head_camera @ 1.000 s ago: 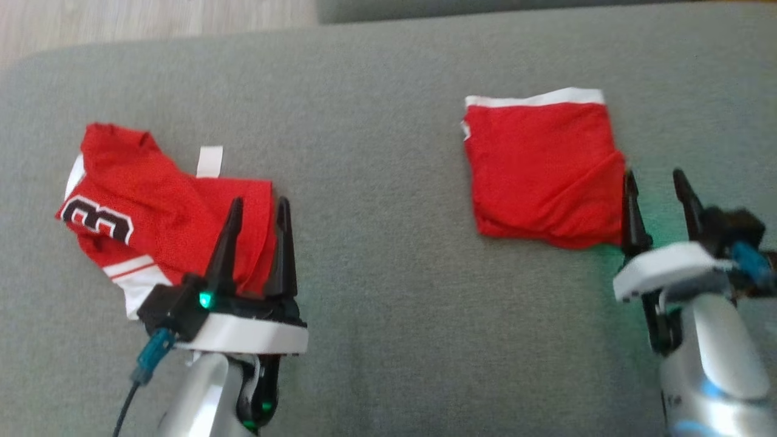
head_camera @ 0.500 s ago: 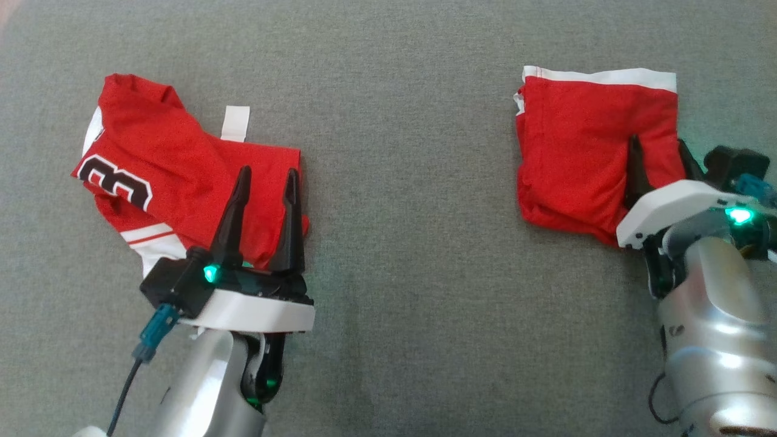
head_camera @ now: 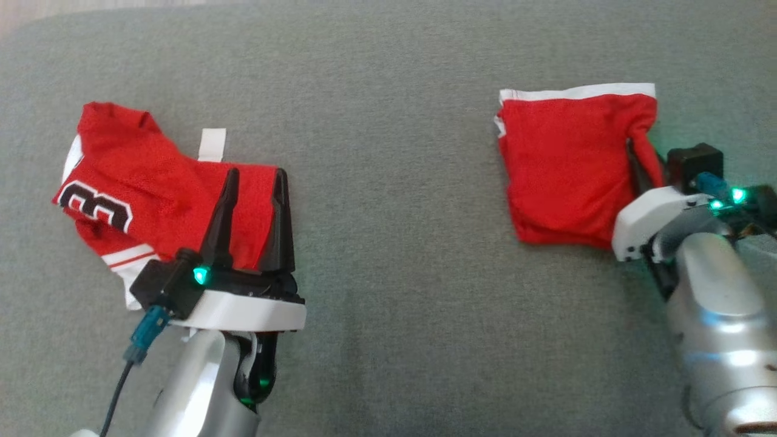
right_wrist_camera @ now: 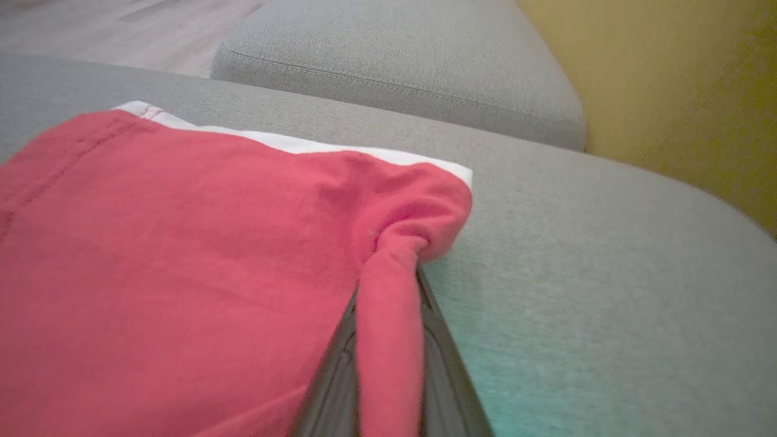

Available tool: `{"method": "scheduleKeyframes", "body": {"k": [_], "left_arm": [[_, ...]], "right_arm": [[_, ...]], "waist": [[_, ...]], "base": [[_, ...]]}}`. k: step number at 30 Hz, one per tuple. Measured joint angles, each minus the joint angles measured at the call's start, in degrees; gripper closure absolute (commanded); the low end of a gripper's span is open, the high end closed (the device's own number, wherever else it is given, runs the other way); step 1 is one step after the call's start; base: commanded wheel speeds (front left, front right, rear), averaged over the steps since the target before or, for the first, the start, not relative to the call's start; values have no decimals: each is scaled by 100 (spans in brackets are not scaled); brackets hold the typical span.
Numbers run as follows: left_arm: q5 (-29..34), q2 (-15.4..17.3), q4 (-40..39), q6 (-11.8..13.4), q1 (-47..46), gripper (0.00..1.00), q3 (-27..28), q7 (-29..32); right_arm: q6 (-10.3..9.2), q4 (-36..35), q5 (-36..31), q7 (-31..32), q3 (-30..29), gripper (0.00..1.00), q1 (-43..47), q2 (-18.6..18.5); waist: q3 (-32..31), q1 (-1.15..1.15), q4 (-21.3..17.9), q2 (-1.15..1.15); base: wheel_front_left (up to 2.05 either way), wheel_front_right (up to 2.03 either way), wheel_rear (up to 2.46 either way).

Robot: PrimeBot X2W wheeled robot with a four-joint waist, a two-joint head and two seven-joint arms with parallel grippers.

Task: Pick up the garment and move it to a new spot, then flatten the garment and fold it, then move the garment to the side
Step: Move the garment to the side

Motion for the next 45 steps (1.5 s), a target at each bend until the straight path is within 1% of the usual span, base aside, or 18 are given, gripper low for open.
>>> {"method": "scheduleKeyframes", "body": {"k": [2, 5, 9, 13, 17, 20, 25, 29, 30, 31, 34, 38, 44, 45], "left_arm": [[11, 0, 0, 0, -1, 0, 3, 0], [18, 0, -1, 0, -1, 0, 3, 0], [18, 0, -26, -1, -1, 0, 4, 0], [19, 0, -33, -2, -1, 0, 24, 0], [23, 0, -43, -20, -3, 0, 63, 0], [23, 0, -46, -20, -10, 0, 66, 0], [24, 0, -47, -21, -28, 0, 63, 0], [24, 0, -47, -21, -33, 0, 62, 0], [24, 0, -45, -21, -33, 0, 63, 0], [24, 0, -44, -21, -33, 0, 64, 0], [25, 0, -37, -21, -31, 0, 80, 0], [24, 0, -36, -21, -14, 0, 132, 0], [24, 0, -41, -20, 149, 0, 266, 0], [24, 0, -41, -20, 149, 0, 266, 0]], "right_arm": [[0, 4, -32, 12, 256, 100, -3, -286], [0, 78, -15, 89, 591, 100, -20, -808], [0, 266, 179, 138, 945, 100, -48, -1508], [0, 408, 420, 187, 1036, 100, -109, -2134], [0, 527, 563, 187, 872, 100, -195, -2652], [0, 609, 568, 186, 671, 100, -266, -2816], [0, 682, 546, 186, 441, 100, -347, -2821], [0, 744, 405, 212, 209, 100, -353, -2803], [0, 740, 355, 207, 132, 92, -353, -2802], [0, 732, 305, 180, 36, 1, -353, -2791], [0, 689, 226, 160, -208, 0, -351, -2669], [0, 491, 115, 78, -378, 0, -340, -2372], [0, -155, 105, -81, -512, 0, -328, -1841], [0, -155, 105, -81, -512, 0, -328, -1841]], "waist": [[-21, 0, -51, 0], [-12, 0, -60, 0], [31, 0, -13, 0], [91, 0, 56, 0], [175, 0, 114, 0], [246, 0, 155, 0], [317, 1, 208, 0], [321, 1, 218, 0], [310, 1, 216, 0], [291, 1, 211, 0], [195, 0, 182, 0], [1, 0, 105, 0], [-402, 0, -63, 0], [-402, 0, -63, 0]], "base": [[0, 0, 0], [0, 0, 0], [0, 0, 0], [0, 0, 0], [0, 0, 0], [0, 0, 0], [0, 0, 0], [0, 0, 0], [0, 0, 0], [0, 0, 0], [0, 0, 0], [0, 0, 0], [0, 0, 0], [0, 0, 0]]}}
